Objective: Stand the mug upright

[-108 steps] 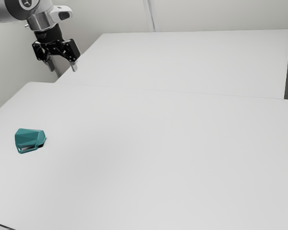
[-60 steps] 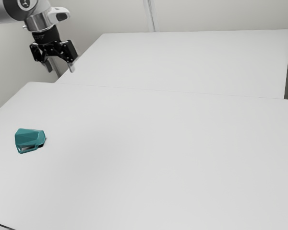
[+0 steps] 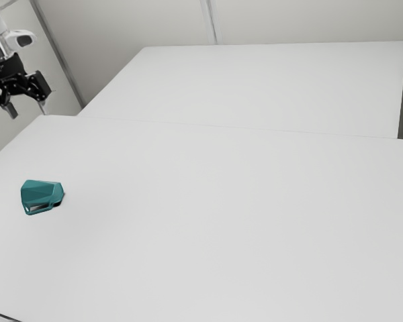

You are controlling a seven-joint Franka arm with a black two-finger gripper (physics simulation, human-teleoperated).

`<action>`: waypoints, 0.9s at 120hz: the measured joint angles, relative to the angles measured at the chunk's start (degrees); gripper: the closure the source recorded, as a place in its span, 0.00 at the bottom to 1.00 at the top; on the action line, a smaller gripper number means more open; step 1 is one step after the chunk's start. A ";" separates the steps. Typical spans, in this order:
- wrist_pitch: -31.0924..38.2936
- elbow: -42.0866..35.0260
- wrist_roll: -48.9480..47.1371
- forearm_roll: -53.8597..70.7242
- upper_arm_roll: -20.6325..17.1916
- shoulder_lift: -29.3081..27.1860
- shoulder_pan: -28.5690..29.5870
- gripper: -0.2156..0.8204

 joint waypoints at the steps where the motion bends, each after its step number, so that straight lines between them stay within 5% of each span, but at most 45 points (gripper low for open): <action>1: 0.11 -0.15 0.17 -0.01 0.11 -0.04 0.17 0.22; 50: 14.75 -15.82 13.20 -6.21 0.65 -3.50 12.56 0.22; 108: 25.61 -22.71 39.05 -24.12 0.78 1.52 28.74 0.22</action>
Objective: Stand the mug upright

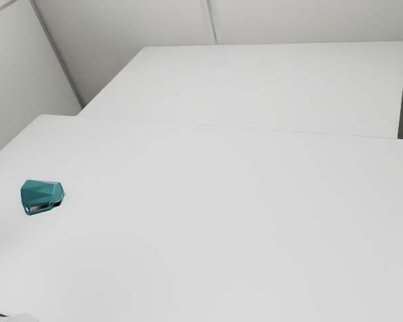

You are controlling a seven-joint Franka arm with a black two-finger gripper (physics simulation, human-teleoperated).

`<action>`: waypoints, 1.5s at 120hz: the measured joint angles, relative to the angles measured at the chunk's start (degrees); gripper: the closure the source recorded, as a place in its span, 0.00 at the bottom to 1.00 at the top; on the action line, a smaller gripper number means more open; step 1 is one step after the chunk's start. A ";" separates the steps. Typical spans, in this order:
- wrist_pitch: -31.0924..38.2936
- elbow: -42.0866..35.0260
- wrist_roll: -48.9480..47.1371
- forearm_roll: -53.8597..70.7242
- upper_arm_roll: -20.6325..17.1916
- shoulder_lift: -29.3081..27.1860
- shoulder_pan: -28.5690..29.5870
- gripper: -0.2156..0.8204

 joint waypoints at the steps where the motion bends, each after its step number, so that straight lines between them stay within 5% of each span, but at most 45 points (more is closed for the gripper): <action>1: 0.08 -0.04 0.44 -0.20 0.00 0.13 0.28 0.22; 30: 1.40 0.97 14.52 -10.88 0.33 7.38 6.40 0.22; 69: 0.24 6.44 28.52 -18.38 0.58 15.02 6.70 0.22; 127: -5.84 12.38 34.53 -22.88 0.86 22.92 5.80 0.22; 180: -9.90 11.94 37.08 -25.25 0.28 24.42 4.59 0.22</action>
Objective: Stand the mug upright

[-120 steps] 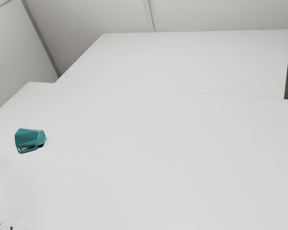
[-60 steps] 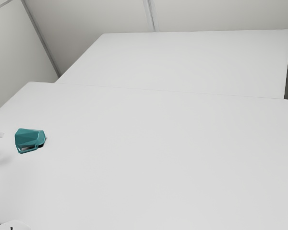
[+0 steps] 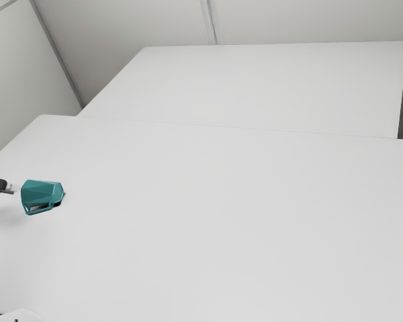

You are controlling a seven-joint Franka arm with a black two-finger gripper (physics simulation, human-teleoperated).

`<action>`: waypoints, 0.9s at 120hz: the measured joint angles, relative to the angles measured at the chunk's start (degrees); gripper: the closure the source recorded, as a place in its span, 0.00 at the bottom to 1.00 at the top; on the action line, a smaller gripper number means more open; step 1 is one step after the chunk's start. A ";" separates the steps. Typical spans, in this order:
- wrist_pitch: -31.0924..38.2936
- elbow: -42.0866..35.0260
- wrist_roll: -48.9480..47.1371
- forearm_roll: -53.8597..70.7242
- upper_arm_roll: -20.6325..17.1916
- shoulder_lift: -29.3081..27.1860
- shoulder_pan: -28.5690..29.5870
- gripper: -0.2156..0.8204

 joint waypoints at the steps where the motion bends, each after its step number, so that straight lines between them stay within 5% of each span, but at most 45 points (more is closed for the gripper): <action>1: -0.03 0.00 0.03 -0.01 0.00 0.07 -0.01 0.22; 67: -0.89 0.15 1.45 -1.02 -0.46 2.14 -1.45 0.24; 108: -1.46 0.03 1.81 -1.06 -0.46 2.20 -1.93 0.52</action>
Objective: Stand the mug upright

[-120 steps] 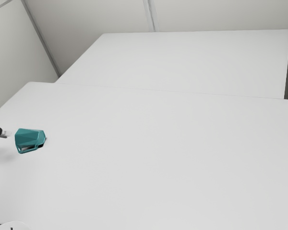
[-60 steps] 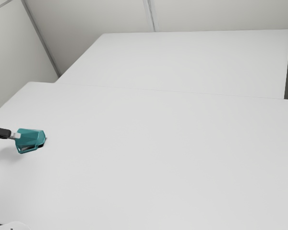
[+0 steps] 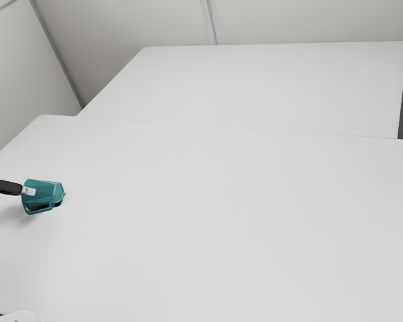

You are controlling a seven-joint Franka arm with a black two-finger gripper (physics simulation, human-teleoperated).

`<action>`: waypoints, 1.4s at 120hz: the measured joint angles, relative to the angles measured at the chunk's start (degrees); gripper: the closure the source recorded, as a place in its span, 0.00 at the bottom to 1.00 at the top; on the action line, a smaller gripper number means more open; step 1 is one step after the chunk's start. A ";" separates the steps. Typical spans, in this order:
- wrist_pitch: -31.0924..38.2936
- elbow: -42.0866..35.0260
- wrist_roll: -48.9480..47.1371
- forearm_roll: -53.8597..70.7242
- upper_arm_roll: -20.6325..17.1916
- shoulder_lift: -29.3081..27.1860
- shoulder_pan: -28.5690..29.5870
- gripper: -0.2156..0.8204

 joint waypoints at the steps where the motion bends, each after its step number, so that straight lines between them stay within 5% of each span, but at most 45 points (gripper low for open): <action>1: 0.00 0.01 0.01 0.00 -0.01 0.00 -0.01 0.53; 44: -0.10 -0.44 0.20 0.20 -1.02 -2.06 -0.24 0.85; 81: 2.03 -0.42 0.30 4.70 -1.25 -6.28 -6.49 0.94; 112: 3.68 -0.63 -4.44 18.93 -0.46 -14.80 -19.22 0.96; 134: 4.28 -2.30 -11.72 28.70 6.60 -19.62 -34.40 0.97; 168: 6.72 -10.45 -26.48 42.52 4.43 -29.10 -41.74 0.97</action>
